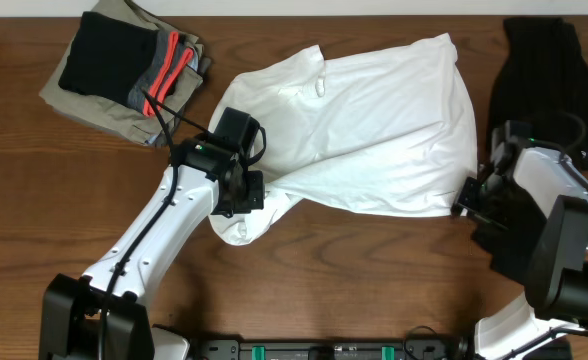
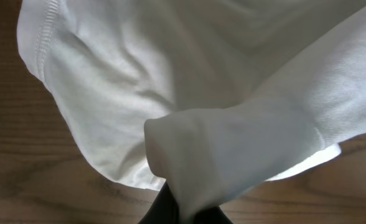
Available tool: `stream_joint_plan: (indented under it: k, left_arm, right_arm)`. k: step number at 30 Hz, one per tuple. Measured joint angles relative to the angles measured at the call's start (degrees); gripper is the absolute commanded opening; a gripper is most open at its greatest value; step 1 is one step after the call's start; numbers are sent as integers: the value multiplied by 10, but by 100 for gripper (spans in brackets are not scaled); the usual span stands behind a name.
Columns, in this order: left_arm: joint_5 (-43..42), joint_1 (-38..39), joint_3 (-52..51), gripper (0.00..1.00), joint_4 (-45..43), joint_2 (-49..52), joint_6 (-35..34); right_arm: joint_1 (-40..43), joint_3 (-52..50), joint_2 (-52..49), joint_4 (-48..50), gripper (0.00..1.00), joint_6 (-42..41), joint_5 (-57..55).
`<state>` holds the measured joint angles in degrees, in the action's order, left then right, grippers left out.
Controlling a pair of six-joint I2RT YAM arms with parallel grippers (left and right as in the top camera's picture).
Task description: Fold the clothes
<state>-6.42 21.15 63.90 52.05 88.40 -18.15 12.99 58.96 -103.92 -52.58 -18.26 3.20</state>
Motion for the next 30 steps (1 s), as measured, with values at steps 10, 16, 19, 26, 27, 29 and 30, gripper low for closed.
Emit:
stream_joint_plan:
  k: [10, 16, 19, 26, 27, 29, 30]
  left_arm:
    - [0, 0, 0, 6, 0, 0, 0]
    - [0, 0, 0, 6, 0, 0, 0]
    - [0, 0, 0, 6, 0, 0, 0]
    - [0, 0, 0, 6, -3, 0, 0]
    - [0, 0, 0, 6, -3, 0, 0]
    - [0, 0, 0, 6, -3, 0, 0]
    - [0, 0, 0, 6, -4, 0, 0]
  right_arm:
    - [62, 9, 2, -16, 59, 35, 5]
    - [60, 28, 54, -20, 63, 57, 23]
    - [59, 37, 90, -21, 63, 64, 35]
    - [23, 40, 109, -23, 63, 81, 53]
    - [14, 40, 108, -23, 63, 82, 52]
    - [-1, 40, 107, -22, 62, 83, 50]
    - [-7, 40, 105, -22, 62, 83, 49]
